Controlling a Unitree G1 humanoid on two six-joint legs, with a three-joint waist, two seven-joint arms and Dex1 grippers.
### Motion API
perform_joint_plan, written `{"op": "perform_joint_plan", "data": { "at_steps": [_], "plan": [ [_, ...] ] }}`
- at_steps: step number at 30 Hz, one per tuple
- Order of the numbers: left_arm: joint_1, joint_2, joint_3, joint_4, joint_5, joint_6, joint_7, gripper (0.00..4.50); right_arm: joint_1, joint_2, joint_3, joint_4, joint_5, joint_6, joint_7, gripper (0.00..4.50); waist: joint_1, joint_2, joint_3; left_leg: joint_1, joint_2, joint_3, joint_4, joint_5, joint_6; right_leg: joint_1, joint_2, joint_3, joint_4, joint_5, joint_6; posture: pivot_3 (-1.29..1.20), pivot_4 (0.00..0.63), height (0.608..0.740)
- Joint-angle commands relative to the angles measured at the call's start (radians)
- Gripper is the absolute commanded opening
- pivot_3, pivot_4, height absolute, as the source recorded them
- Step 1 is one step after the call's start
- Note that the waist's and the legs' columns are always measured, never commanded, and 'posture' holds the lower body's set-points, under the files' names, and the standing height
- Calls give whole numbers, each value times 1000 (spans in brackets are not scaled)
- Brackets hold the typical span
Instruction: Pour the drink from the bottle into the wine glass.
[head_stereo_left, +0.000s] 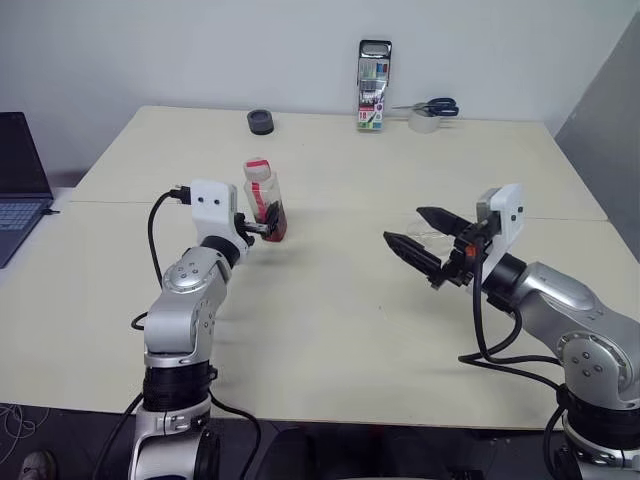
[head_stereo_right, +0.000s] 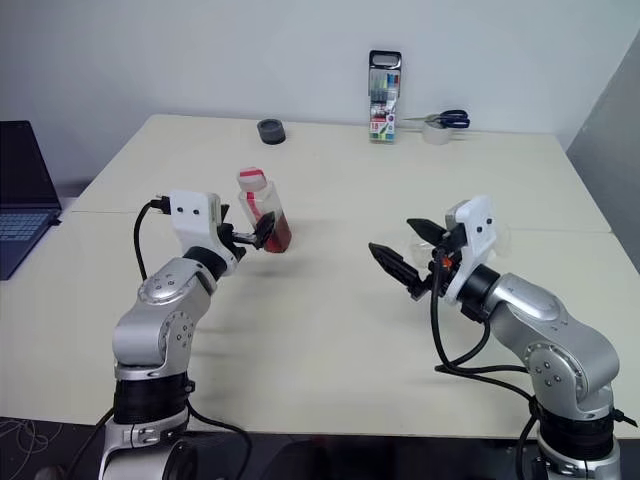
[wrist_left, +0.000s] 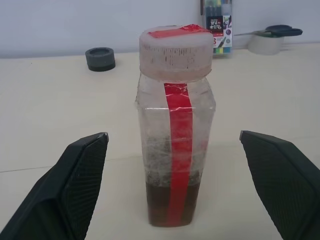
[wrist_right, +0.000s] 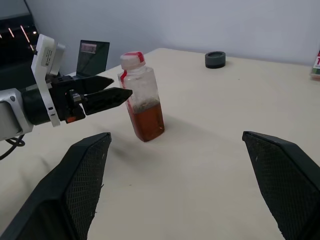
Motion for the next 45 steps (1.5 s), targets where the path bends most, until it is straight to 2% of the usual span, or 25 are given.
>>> {"op": "perform_joint_plan", "data": {
  "at_steps": [1,21,31,34,41,45],
  "plan": [
    [-32,2,-1,24,-1,-42,-8,4492,2,-12,-16,-36,-3,-27,-8,4500,0,0,0,0,0,0,0,0,0,0,0,0,0,0,0,0,150,740],
    [-219,0,-40,397,36,-294,-60,4492,48,-20,-8,-46,-49,-63,-36,4500,0,0,0,-1,0,0,0,0,-1,-1,0,0,0,0,0,0,150,740],
    [-226,7,-36,438,35,-343,-70,4492,66,-20,-10,-67,-45,-62,-53,4500,0,0,0,-1,0,0,0,0,-1,-1,0,0,0,0,0,0,150,740],
    [-224,4,-30,434,27,-354,-70,3975,63,-19,-9,-63,-47,-65,-55,4500,0,0,0,-1,0,0,0,0,-1,-1,0,0,0,0,0,0,150,740],
    [-218,2,-25,421,19,-355,-66,1959,66,-23,0,-55,-61,-74,-50,4500,0,0,0,-1,0,0,0,0,-1,-1,0,0,0,0,0,0,150,740],
    [-216,0,-24,413,17,-352,-61,1878,69,-22,3,-54,-68,-77,-44,4500,0,0,0,-1,0,0,0,0,-1,-1,0,0,0,0,0,0,150,740]
  ]
}}
